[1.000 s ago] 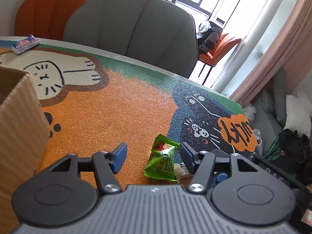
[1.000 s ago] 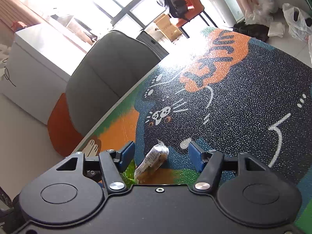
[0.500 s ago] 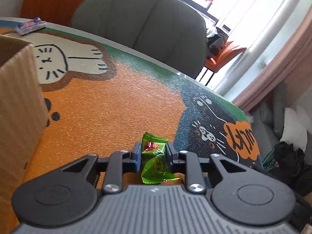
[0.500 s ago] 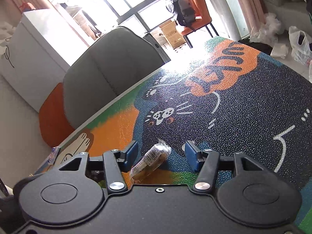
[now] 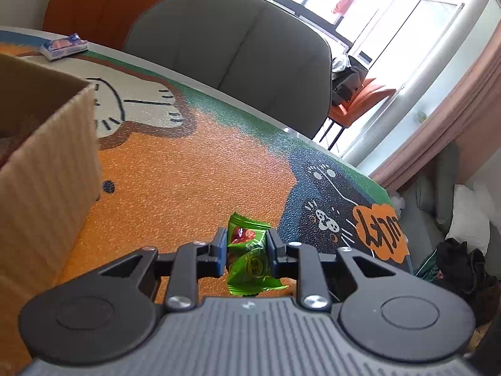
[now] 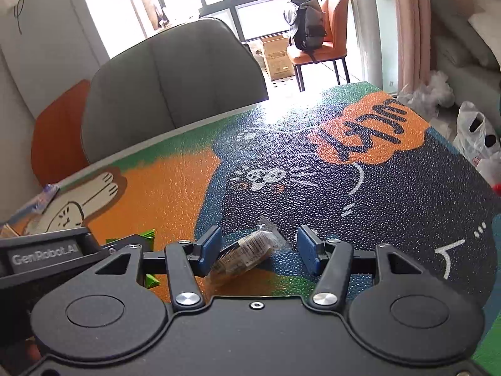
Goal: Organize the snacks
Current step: 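Carry the green packet and clear pastry over the cardboard box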
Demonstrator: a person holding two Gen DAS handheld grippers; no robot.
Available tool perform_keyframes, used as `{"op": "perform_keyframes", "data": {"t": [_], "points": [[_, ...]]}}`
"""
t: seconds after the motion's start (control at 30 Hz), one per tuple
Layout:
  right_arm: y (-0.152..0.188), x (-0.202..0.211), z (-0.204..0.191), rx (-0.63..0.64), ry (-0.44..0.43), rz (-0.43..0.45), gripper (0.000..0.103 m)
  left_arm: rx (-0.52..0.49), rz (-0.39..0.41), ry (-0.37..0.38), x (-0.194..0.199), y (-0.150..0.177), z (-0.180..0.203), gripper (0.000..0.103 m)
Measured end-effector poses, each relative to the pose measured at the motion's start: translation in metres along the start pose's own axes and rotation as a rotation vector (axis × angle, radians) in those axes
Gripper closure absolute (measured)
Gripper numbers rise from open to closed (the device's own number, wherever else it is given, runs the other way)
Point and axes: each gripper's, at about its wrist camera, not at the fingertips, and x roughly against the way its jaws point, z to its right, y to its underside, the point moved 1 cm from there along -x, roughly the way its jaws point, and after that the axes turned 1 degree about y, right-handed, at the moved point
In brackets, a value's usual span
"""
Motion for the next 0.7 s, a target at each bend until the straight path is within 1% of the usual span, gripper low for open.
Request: {"op": "perform_keyframes", "data": {"t": [0.1,0.2,0.3,0.43,0.6,0.7], "points": [[0.005,0.008,-0.001,0.025,0.015,-0.011,0.053,0.011,-0.024,0.005,0.007,0.008,-0.008,0.078],[0.012,0.017,0.0,0.037,0.02,-0.019,0.06,0.0,-0.02,-0.004,0.018,0.013,-0.011,0.078],[0.019,0.022,0.001,0.062,0.021,-0.018,0.08,-0.011,-0.018,-0.001,0.029,0.018,-0.011,0.078],[0.023,0.033,0.006,0.036,-0.05,-0.034,0.082,-0.026,-0.015,0.002,0.041,0.023,-0.009,0.078],[0.025,0.056,0.004,0.026,-0.081,-0.014,0.082,-0.055,0.006,0.012,0.061,0.026,-0.003,0.078],[0.024,0.071,0.005,-0.035,-0.153,-0.031,0.082,-0.071,0.018,0.016,0.074,0.024,0.0,0.078]]}}
